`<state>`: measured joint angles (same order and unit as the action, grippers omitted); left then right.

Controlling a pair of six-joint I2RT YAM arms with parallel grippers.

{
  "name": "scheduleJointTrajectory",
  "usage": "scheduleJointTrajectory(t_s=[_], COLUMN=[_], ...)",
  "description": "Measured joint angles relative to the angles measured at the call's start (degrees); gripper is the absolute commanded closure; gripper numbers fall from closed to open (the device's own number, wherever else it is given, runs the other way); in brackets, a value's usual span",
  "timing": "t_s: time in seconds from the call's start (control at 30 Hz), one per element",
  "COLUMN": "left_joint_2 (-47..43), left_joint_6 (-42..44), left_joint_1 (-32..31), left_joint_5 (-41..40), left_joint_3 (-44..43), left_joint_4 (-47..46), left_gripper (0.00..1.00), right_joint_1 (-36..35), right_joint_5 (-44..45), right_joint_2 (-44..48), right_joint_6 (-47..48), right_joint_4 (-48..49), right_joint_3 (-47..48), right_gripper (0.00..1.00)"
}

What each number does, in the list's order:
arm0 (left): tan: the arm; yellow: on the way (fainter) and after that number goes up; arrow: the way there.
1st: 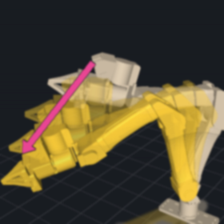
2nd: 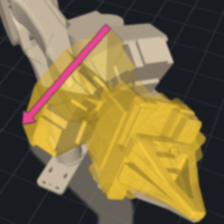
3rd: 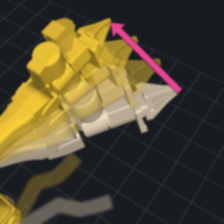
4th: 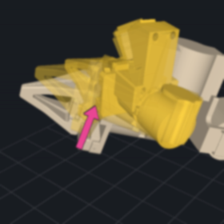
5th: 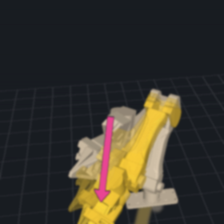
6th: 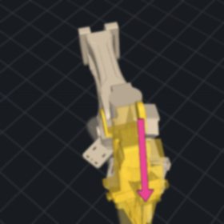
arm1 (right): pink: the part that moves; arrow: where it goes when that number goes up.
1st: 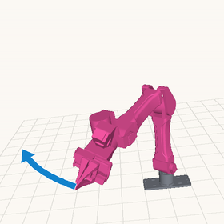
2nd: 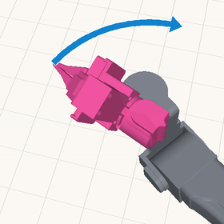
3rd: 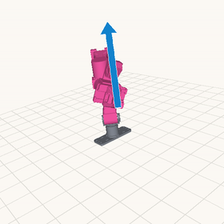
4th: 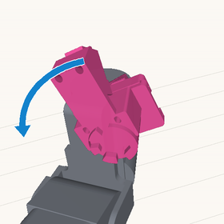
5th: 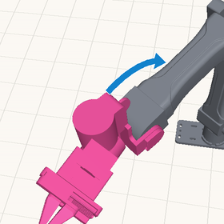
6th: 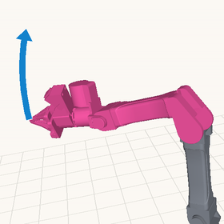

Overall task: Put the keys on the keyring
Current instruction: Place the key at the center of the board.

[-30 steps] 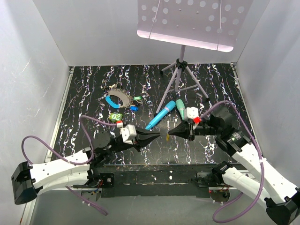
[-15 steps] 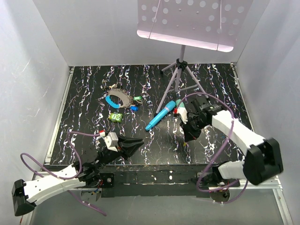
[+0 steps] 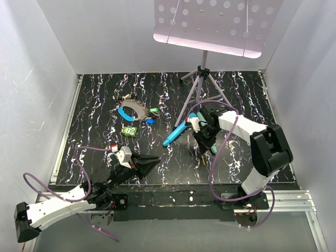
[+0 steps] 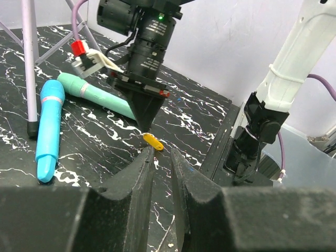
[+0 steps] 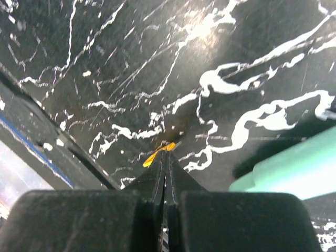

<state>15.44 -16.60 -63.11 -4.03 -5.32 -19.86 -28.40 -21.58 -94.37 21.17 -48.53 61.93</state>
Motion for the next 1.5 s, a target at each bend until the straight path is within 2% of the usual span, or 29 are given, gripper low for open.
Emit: scheduleJointTrajectory(t_s=[0.27,0.53,1.0,1.17,1.23,1.4,1.5], left_joint_2=[0.2,-0.5,-1.1,-1.1,-1.1,0.0,2.7], left_joint_6=[-1.0,-1.2,-1.5,-1.7,-1.9,-3.0,-3.8], left_joint_1=[0.0,0.0,0.0,0.0,0.0,0.0,0.0], left_joint_5=[-0.1,-0.2,-0.5,-0.5,-0.7,-2.9,-5.2], left_joint_3=[0.2,0.2,0.2,0.2,0.2,-0.2,-2.7], left_joint_4=[0.0,0.4,1.9,2.0,2.1,2.7,5.4], left_gripper=[0.81,0.81,0.81,0.8,0.71,0.38,0.29], right_joint_1=[-1.8,-2.0,-2.1,-2.1,-2.1,-1.5,-0.3], right_joint_5=[1.1,1.3,0.6,0.5,0.5,0.3,-1.3], right_joint_2=[-6.7,-7.1,-7.3,-7.1,-6.7,-4.0,-1.7], right_joint_6=[-4.9,-8.0,-9.3,-9.3,-9.3,-9.2,-8.8], right_joint_4=[5.4,8.3,8.5,8.4,8.4,8.2,8.1], right_joint_3=[1.7,1.7,2.0,2.3,2.5,3.7,4.0], right_gripper=[0.99,0.99,0.73,0.67,0.64,0.61,0.6])
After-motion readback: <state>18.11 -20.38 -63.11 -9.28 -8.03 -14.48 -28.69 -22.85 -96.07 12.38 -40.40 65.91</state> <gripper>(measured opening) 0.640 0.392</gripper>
